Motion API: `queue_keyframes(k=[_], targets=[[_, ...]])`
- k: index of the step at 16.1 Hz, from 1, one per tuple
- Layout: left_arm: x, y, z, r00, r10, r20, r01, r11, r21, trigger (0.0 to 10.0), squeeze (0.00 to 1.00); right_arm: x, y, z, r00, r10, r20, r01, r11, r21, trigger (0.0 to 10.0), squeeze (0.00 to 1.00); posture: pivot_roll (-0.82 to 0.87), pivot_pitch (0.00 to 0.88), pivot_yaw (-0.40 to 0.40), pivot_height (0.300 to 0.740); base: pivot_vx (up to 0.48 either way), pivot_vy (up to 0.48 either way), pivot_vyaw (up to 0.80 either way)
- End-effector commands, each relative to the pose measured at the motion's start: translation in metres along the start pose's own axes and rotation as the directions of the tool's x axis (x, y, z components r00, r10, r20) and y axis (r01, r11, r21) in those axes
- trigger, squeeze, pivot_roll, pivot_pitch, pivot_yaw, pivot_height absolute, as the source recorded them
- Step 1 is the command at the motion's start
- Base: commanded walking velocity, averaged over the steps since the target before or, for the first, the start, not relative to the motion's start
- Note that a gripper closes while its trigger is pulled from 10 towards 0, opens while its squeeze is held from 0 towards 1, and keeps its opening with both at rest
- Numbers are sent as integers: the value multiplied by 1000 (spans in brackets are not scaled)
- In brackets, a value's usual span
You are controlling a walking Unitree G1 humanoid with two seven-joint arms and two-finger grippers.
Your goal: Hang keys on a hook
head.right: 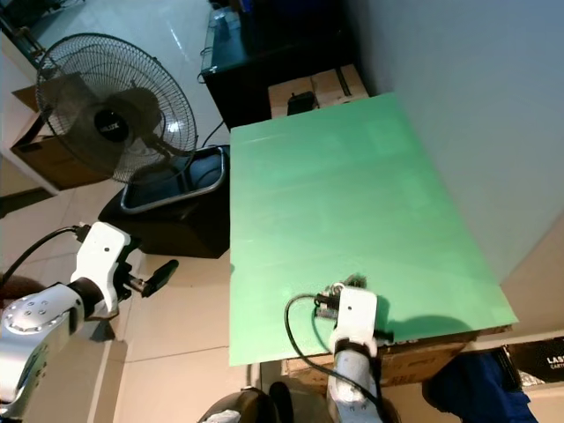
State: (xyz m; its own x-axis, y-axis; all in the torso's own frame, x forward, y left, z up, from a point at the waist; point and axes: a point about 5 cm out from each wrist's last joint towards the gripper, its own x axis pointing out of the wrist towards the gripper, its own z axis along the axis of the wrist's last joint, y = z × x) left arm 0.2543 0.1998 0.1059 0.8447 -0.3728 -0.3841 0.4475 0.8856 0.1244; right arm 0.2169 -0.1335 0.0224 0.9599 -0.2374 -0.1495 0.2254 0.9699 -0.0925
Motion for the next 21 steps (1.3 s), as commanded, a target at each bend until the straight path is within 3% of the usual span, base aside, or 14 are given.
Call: queue_keyframes(k=[1,4,6,8,9,12,13,14,15,17,19,21], targets=[[1,5,-3,1000,27,-11,-27,1000,-1,10000,0,-1,10,11,999,35,37,-35,999,-2,0,0,-7,115,277,727,0,0,0],[17,-4,0,999,25,23,-24,999,-32,10000,0,14,2,32,993,47,108,-44,999,-28,0,0,-44,61,246,727,0,0,0],[38,-13,3,997,48,54,-44,996,-72,10000,0,32,-13,57,982,54,181,-41,996,-73,0,0,-70,0,193,727,0,0,0],[49,-13,1,994,97,55,-91,991,-101,10000,0,42,-16,72,971,82,223,-63,994,-94,0,0,-68,0,155,727,0,0,0],[61,-11,3,982,175,68,-164,976,-143,10000,0,51,-18,84,960,129,247,-102,988,-120,0,0,-50,0,97,727,0,0,0],[64,-10,4,973,214,90,-195,963,-188,10000,0,62,-19,92,954,168,250,-135,980,-145,0,0,-25,0,36,727,0,0,0],[58,-2,-8,960,272,72,-245,934,-261,10000,0,67,-17,94,951,199,237,-163,973,-161,0,0,-5,0,29,727,0,0,0],[52,5,-23,946,323,31,-298,904,-307,10000,0,67,-14,93,951,208,227,-173,971,-164,10000,0,3,0,22,727,0,0,0],[49,7,-31,941,338,19,-314,893,-323,10000,0,66,-13,93,950,216,226,-184,971,-156,10000,0,5,0,18,727,0,0,0],[20,21,-79,925,374,-66,-377,879,-291,10000,0,50,-10,73,956,222,191,-203,973,-114,10000,0,14,0,-7,727,0,0,0],[23,20,-86,930,360,-81,-367,878,-307,10000,0,48,-11,55,966,209,153,-196,976,-96,10000,0,16,0,-35,727,0,0,0],[35,-4,-101,957,273,-102,-292,895,-338,10000,0,51,-18,47,973,135,185,-131,991,-35,10000,0,26,0,-112,727,0,0,0]])
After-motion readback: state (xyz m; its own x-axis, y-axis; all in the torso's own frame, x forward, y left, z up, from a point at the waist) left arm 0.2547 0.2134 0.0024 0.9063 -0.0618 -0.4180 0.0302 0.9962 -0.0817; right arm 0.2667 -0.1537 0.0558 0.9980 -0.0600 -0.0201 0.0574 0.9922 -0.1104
